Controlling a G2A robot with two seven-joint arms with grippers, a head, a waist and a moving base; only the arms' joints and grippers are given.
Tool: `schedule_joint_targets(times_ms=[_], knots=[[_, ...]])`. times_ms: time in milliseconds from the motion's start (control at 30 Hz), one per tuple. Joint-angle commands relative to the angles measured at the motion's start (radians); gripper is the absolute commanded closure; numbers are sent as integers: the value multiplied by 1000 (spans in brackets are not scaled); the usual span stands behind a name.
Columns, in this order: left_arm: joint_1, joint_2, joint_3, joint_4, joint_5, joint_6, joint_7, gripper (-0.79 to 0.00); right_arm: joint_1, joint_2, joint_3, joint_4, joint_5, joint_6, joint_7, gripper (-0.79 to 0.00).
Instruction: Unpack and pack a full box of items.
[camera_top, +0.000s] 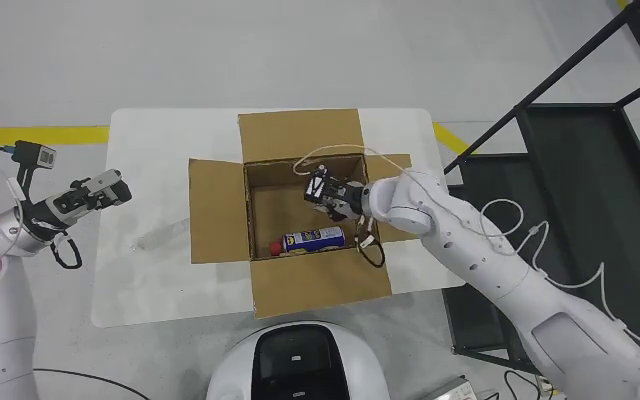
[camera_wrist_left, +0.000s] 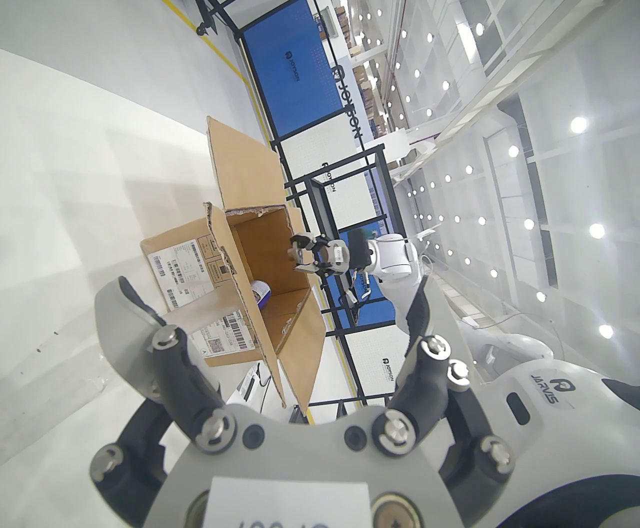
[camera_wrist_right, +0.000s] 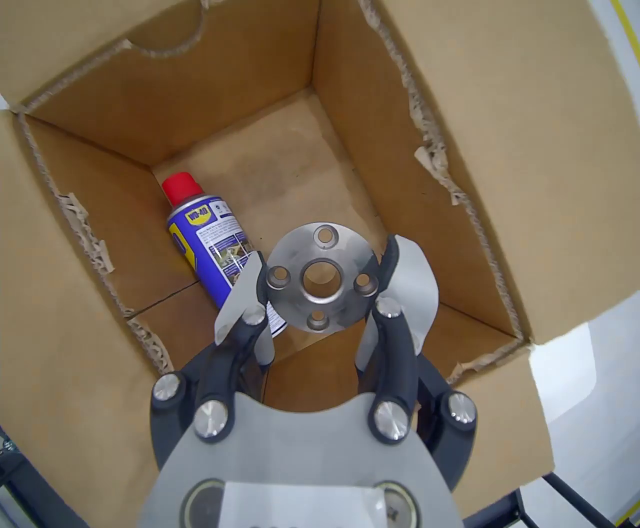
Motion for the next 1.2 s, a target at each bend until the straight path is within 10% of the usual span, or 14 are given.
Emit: schedule_joint_targets(times_ms=[0,600,833,900,1033,1167], knots=[[0,0,0,0,0,0,0,-785,35,-22,-46,71,-1,5,5,0],[0,0,0,0,0,0,0,-785,172,-162,-219,443,-6,2,-17,-3],[0,0,0,0,0,0,0,-785,183,-193,-236,497,-7,-7,-35,-123],[0,0,0,0,0,0,0,-785,185,-199,-237,511,-7,-8,-37,-252],[0,0,0,0,0,0,0,-785,187,-208,-233,534,-7,-16,-40,-785],[0,0,0,0,0,0,0,-785,180,-200,-198,518,8,-21,-59,-785]])
